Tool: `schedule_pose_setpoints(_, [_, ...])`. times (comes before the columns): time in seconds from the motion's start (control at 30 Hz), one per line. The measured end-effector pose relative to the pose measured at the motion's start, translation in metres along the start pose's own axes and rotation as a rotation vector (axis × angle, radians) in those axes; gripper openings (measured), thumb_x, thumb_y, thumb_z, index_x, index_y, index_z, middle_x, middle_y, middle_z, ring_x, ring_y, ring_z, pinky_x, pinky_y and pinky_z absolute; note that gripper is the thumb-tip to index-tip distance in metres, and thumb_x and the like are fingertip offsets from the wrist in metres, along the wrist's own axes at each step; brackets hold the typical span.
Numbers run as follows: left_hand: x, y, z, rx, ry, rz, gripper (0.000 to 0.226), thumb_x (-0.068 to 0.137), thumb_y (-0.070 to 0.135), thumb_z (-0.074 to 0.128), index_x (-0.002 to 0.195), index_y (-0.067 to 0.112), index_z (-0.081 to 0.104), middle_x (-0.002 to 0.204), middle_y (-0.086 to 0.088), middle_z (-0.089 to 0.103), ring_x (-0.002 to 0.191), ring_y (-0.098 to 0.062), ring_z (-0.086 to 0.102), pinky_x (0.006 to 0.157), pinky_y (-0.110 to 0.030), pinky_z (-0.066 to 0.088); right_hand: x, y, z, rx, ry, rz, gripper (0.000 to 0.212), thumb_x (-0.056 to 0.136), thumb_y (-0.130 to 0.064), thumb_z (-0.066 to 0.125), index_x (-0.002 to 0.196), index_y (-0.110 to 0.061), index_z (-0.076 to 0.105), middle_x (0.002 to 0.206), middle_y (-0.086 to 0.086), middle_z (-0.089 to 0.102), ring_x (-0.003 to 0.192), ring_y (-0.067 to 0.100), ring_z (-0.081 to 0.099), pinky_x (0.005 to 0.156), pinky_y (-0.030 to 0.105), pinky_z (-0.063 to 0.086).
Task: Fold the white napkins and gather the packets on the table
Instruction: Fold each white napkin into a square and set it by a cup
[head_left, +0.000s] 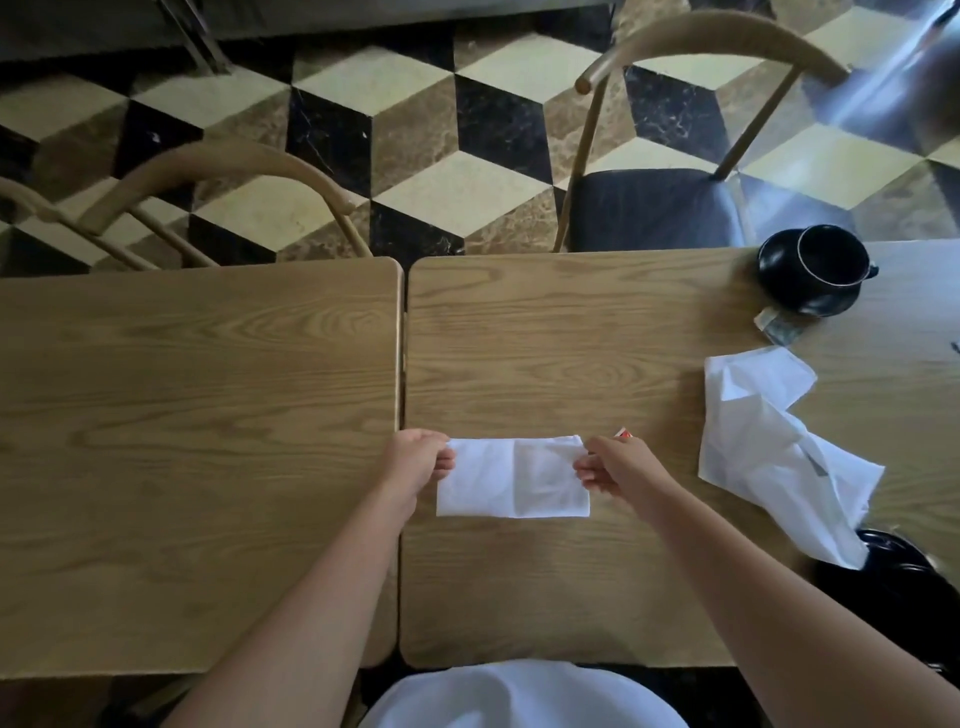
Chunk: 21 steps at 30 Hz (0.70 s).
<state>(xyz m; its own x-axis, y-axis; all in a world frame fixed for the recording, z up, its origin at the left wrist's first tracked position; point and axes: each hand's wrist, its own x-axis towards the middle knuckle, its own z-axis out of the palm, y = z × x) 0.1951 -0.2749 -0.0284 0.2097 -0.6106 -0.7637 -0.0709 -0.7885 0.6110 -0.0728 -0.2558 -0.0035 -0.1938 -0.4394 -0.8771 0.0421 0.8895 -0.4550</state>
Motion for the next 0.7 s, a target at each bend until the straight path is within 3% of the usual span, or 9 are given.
schedule_pose_setpoints(0.1, [0.003,0.005,0.006,-0.006,0.008,-0.042,0.007,0.092,0.004,0.059,0.094,0.0,0.064,0.073,-0.016,0.066,0.055,-0.019,0.061,0.053,-0.024,0.051,0.01,-0.002,0.0,-0.036,0.019,0.03,0.008,0.091,-0.011,0.05,0.086,-0.007,0.056,0.072,0.013,0.068,0.052,0.019,0.059,0.05,0.025,0.047])
schedule_pose_setpoints(0.17, [0.003,0.009,0.009,0.029,0.022,-0.048,0.006,0.094,0.006,0.055,0.094,0.005,0.061,0.076,-0.016,0.069,0.058,-0.02,0.063,0.055,-0.026,0.051,0.013,-0.001,0.0,-0.136,0.062,-0.013,0.015,0.088,-0.014,0.049,0.084,-0.005,0.06,0.071,0.012,0.072,0.048,0.017,0.061,0.045,0.022,0.049])
schedule_pose_setpoints(0.23, [0.001,0.012,0.014,0.162,0.063,0.019,0.01,0.096,0.013,0.049,0.09,0.013,0.057,0.078,-0.012,0.072,0.06,-0.02,0.064,0.055,-0.028,0.049,0.015,0.001,0.003,-0.254,0.195,-0.136,0.02,0.085,-0.017,0.049,0.083,-0.001,0.061,0.065,0.007,0.074,0.045,0.016,0.064,0.043,0.028,0.055])
schedule_pose_setpoints(0.3, [-0.005,0.012,0.019,0.354,0.068,0.178,0.013,0.094,0.018,0.049,0.083,0.023,0.054,0.074,-0.004,0.071,0.061,-0.021,0.065,0.056,-0.029,0.047,0.009,0.004,0.014,-0.272,0.251,-0.261,0.014,0.085,-0.019,0.051,0.09,-0.007,0.058,0.065,0.005,0.073,0.049,0.012,0.068,0.049,0.036,0.06])
schedule_pose_setpoints(0.37, [-0.014,0.003,0.027,0.567,-0.042,0.313,0.01,0.09,0.021,0.052,0.08,0.023,0.054,0.065,0.003,0.066,0.059,-0.02,0.061,0.055,-0.031,0.044,-0.001,0.01,0.035,-0.354,0.112,-0.328,0.008,0.085,-0.019,0.051,0.088,-0.014,0.057,0.07,0.005,0.073,0.055,0.013,0.07,0.052,0.038,0.059])
schedule_pose_setpoints(0.43, [-0.023,-0.008,0.034,0.727,-0.227,0.368,0.01,0.088,0.02,0.054,0.078,0.022,0.055,0.059,0.006,0.059,0.056,-0.017,0.053,0.052,-0.028,0.037,-0.009,0.02,0.058,-0.597,-0.09,-0.369,0.008,0.085,-0.02,0.051,0.083,-0.018,0.058,0.078,0.004,0.074,0.068,0.022,0.07,0.062,0.038,0.059])
schedule_pose_setpoints(0.5, [-0.025,-0.016,0.035,0.845,-0.382,0.38,0.014,0.085,0.014,0.052,0.078,0.025,0.056,0.068,0.01,0.061,0.065,-0.016,0.057,0.055,-0.023,0.037,-0.015,0.031,0.076,-0.763,-0.225,-0.4,0.013,0.089,-0.021,0.05,0.091,-0.016,0.062,0.09,0.007,0.074,0.083,0.029,0.068,0.071,0.037,0.056])
schedule_pose_setpoints(0.6, [-0.017,-0.021,0.031,0.943,-0.437,0.315,0.018,0.08,0.009,0.053,0.087,0.021,0.065,0.083,0.004,0.069,0.078,-0.015,0.064,0.066,-0.024,0.047,-0.013,0.048,0.085,-0.88,-0.288,-0.456,0.019,0.09,-0.023,0.048,0.098,-0.013,0.062,0.098,0.011,0.072,0.09,0.034,0.066,0.071,0.037,0.05])
schedule_pose_setpoints(0.7, [-0.01,-0.024,0.027,0.952,-0.384,0.235,0.021,0.078,0.003,0.06,0.087,0.02,0.069,0.081,0.004,0.069,0.077,-0.012,0.065,0.07,-0.023,0.051,-0.008,0.06,0.085,-1.022,-0.236,-0.526,0.016,0.089,-0.022,0.048,0.094,-0.016,0.062,0.098,0.008,0.07,0.09,0.033,0.064,0.07,0.036,0.045])
